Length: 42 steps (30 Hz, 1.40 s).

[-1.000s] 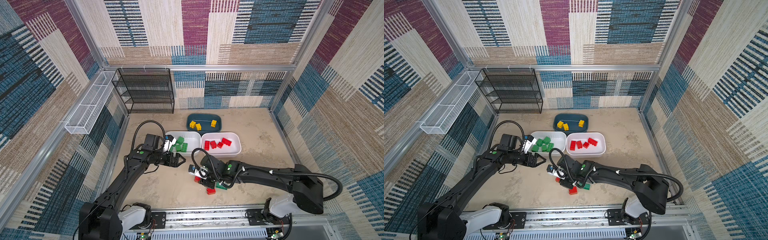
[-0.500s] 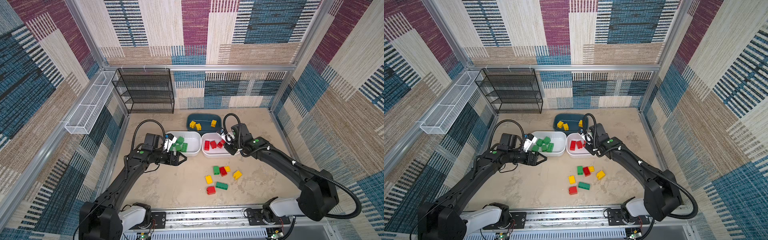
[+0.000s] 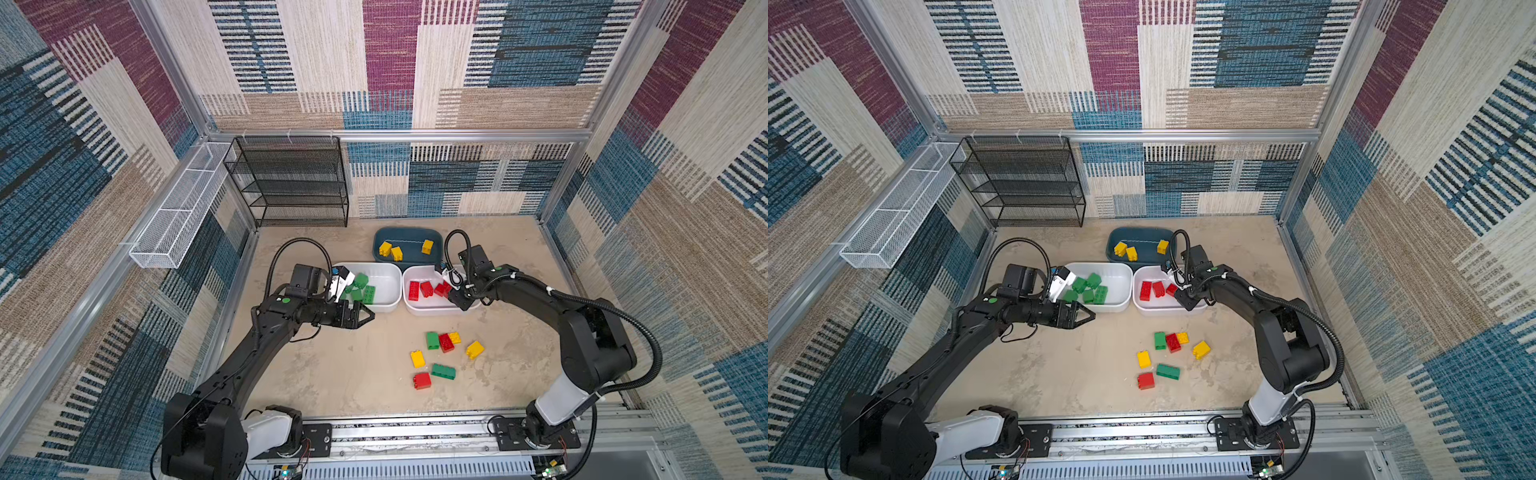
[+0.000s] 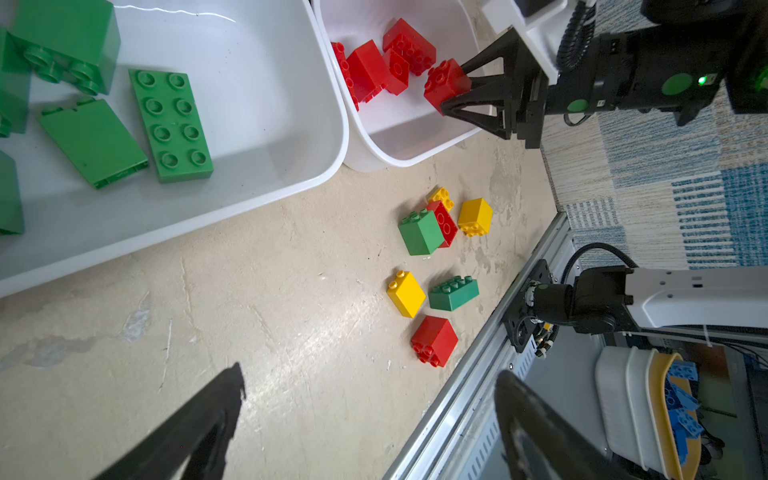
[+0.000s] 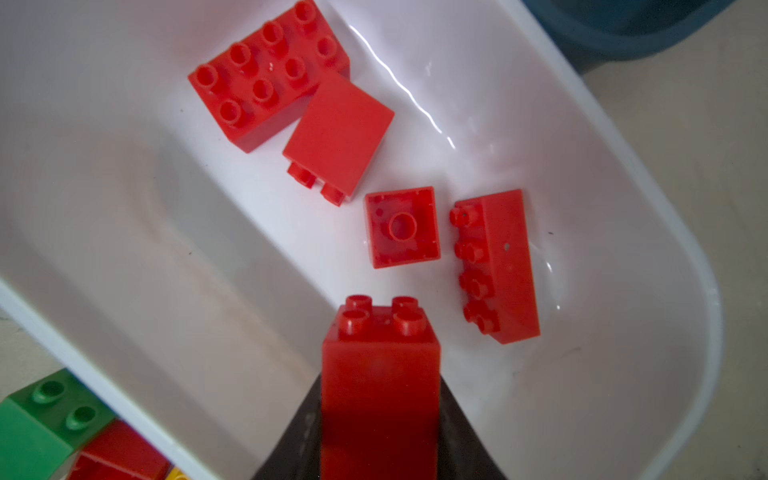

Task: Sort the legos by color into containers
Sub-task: 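Carry the red brick into the white bin of reds and release it, then move the right gripper back to the pile over a yellow brick, then grasp the yellow brick with the right gripper and lift it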

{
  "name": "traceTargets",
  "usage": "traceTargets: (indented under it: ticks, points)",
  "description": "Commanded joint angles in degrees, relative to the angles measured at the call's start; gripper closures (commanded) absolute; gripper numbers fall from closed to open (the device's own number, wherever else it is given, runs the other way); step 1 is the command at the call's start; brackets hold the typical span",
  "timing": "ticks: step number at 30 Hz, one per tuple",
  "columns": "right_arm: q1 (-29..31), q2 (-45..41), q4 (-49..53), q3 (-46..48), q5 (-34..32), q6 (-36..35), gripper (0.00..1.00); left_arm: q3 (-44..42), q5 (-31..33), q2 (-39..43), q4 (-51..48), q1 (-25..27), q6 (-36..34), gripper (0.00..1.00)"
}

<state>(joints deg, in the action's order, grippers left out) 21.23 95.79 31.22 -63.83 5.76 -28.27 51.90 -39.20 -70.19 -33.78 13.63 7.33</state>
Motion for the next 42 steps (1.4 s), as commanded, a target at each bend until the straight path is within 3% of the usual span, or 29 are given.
traceTargets:
  ticks: [1, 5, 10, 15, 20, 25, 30, 42]
  points:
    - [0.0, -1.2, -0.8, -1.5, 5.9, 0.7, 0.4, 0.8, -1.0, -0.5, 0.2, 0.0, -0.1, 0.04]
    - [1.1, -6.1, -1.7, -0.8, 14.2, 2.2, 0.31, 0.9, -1.0, -0.6, 0.2, 0.0, 0.1, 0.04]
    - [7.8, -11.0, 0.2, 0.8, 13.3, 9.1, 0.29, 0.9, -1.1, -0.4, 0.3, 0.0, 0.5, 0.04]
    - [14.2, -14.6, -0.1, 4.9, 10.0, 27.8, 0.28, 1.1, -0.7, -0.4, 0.2, 0.0, 0.4, 0.04]
    - [24.8, -17.2, -0.4, 9.7, 2.1, 44.4, 0.28, 1.3, -0.4, -0.2, 0.0, -0.1, 0.4, 0.04]
    - [32.6, -14.7, 4.1, 10.7, -4.7, 56.9, 0.3, 1.2, -0.1, 0.3, -0.1, -0.1, 0.3, 0.05]
    - [37.4, -9.7, 6.0, 10.3, -8.6, 61.4, 0.31, 0.4, 0.1, 0.8, -0.2, -0.1, 0.1, 0.04]
    - [38.3, -0.3, 3.8, 7.6, -10.4, 63.0, 0.46, -0.4, -0.1, 1.4, 0.2, -0.2, -0.2, 0.04]
